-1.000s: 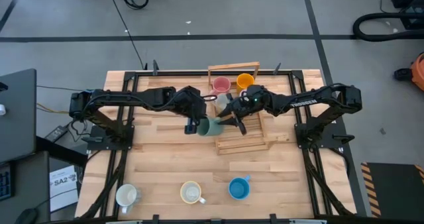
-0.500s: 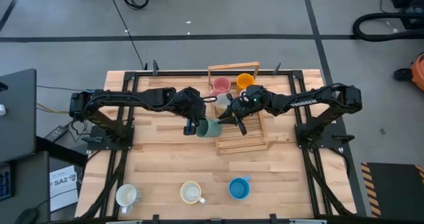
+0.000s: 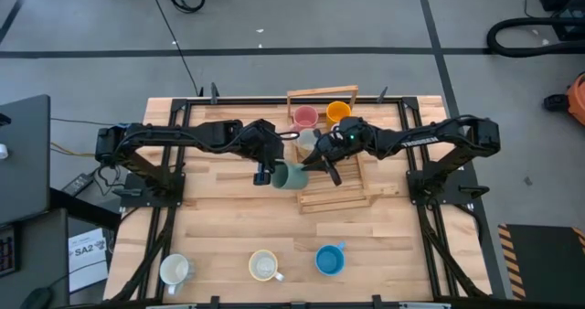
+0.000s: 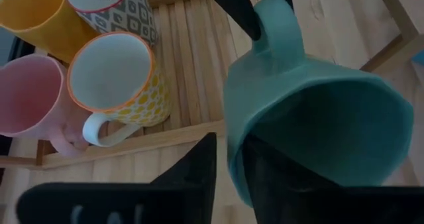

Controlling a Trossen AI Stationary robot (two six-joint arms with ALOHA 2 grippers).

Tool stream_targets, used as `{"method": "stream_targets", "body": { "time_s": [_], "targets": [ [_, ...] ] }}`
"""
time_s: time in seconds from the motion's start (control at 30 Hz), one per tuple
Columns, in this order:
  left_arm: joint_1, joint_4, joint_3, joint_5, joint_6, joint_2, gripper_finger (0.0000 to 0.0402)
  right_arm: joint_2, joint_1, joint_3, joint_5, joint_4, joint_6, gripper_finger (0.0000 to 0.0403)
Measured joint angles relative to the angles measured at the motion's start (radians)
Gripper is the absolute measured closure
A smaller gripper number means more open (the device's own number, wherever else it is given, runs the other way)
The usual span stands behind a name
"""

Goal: Place coffee mugs
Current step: Put the green mug on the shelf

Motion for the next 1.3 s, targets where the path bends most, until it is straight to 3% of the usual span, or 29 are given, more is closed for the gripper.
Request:
{"method": "stream_targets", "body": {
  "time_s": [0.2, 0.5, 0.77, 1.1, 1.3],
  "targets": [
    [0.0, 0.001, 0.0, 0.001, 0.0, 0.0, 0.0297, -0.059, -0.02, 0.0, -0.002, -0.1, -0.004, 0.0343],
    [0.0, 0.004, 0.0, 0.005, 0.001, 0.0, 0.0294, -0.239, -0.039, 0.0, 0.007, -0.282, -0.058, 0.0343],
    [0.0, 0.005, 0.0, 0.005, 0.0, 0.0, 0.0294, -0.426, -0.044, 0.0, 0.123, -0.489, -0.124, 0.0343],
    [0.0, 0.005, 0.0, 0.005, -0.025, 0.0, 0.0294, -0.64, -0.05, -0.192, 0.244, -0.46, -0.132, 0.0343],
    [0.0, 0.005, 0.0, 0.005, -0.034, 0.0, 0.0294, -0.77, -0.079, -0.319, 0.249, -0.405, -0.099, 0.0343]
  ]
}}
